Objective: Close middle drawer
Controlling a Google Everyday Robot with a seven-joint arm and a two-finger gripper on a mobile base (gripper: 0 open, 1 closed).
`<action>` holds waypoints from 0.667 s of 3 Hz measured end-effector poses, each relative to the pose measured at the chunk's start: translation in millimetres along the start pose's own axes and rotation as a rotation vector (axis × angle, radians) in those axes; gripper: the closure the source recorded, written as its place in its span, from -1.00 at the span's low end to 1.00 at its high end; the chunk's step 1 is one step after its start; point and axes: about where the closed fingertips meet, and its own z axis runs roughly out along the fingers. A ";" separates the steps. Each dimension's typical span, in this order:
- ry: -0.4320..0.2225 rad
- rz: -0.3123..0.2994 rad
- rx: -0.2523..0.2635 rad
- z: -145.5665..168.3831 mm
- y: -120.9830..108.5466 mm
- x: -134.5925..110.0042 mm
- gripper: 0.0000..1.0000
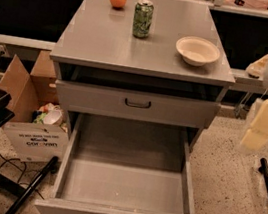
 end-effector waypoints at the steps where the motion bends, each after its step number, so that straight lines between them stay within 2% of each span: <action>1: -0.008 -0.005 -0.076 52.8 29.6 11.3 -1.00; 2: 0.018 0.015 -0.167 120.3 63.7 32.3 -1.00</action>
Offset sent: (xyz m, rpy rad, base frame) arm -0.0749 -0.0031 -0.2575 0.0129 0.3507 0.0048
